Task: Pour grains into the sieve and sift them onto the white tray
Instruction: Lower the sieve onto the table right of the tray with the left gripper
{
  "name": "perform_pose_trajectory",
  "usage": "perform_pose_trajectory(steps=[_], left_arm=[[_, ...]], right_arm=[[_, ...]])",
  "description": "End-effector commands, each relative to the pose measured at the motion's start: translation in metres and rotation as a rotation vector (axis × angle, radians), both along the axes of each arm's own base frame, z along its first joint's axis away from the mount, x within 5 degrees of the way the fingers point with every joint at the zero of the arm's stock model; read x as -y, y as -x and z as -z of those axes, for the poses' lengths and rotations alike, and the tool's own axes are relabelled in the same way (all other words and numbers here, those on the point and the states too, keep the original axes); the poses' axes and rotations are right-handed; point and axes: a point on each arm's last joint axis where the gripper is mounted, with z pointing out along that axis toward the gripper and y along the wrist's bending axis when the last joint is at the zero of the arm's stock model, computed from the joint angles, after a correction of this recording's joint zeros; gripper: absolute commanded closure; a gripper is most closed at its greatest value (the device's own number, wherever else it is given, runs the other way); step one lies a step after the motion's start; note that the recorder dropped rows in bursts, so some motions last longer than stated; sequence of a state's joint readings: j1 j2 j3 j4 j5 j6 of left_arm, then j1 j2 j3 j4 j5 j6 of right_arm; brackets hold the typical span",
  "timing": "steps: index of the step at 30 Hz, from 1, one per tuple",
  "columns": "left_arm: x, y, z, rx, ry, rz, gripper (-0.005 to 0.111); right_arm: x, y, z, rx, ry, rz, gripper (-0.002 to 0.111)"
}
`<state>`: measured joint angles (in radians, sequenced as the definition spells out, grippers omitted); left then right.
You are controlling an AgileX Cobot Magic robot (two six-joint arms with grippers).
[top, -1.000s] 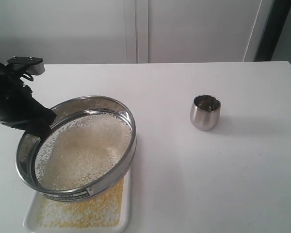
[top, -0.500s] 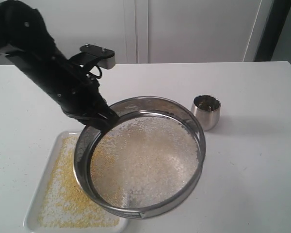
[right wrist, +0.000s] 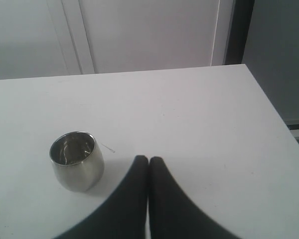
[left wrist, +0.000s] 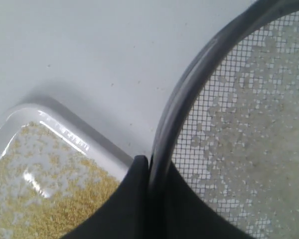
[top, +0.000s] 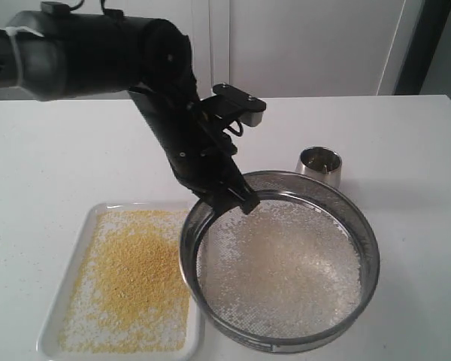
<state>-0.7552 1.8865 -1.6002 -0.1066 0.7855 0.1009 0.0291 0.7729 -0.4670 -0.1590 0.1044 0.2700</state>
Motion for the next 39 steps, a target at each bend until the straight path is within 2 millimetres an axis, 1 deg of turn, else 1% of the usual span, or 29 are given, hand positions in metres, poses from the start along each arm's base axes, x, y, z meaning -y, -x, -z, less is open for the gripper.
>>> perform_pose_trajectory(steps=[1,11,20,26,29,35,39], left_arm=[[0.025,-0.002,0.002,-0.033,0.019,-0.005,0.107],[0.052,-0.029,0.029,-0.042,0.002,0.015,0.107],[0.069,-0.046,0.056,-0.045,-0.005,0.024,0.107],[0.076,-0.053,0.075,-0.069,-0.028,0.027,0.107],[0.079,-0.055,0.081,-0.067,-0.022,0.024,0.107],[0.082,-0.058,0.089,-0.057,-0.013,0.019,0.107],[0.083,-0.060,0.090,-0.045,-0.002,0.013,0.107]], right_arm=[[0.001,0.001,0.001,-0.004,-0.001,0.008,0.108],[0.001,0.001,0.001,-0.004,-0.001,0.008,0.108],[0.001,0.001,0.001,-0.004,-0.001,0.008,0.108],[0.001,0.001,0.001,-0.004,-0.001,0.008,0.108],[0.001,0.001,0.001,-0.004,-0.001,0.008,0.108],[0.001,0.001,0.001,-0.004,-0.001,0.008,0.108],[0.001,0.001,0.001,-0.004,-0.001,0.008,0.108]])
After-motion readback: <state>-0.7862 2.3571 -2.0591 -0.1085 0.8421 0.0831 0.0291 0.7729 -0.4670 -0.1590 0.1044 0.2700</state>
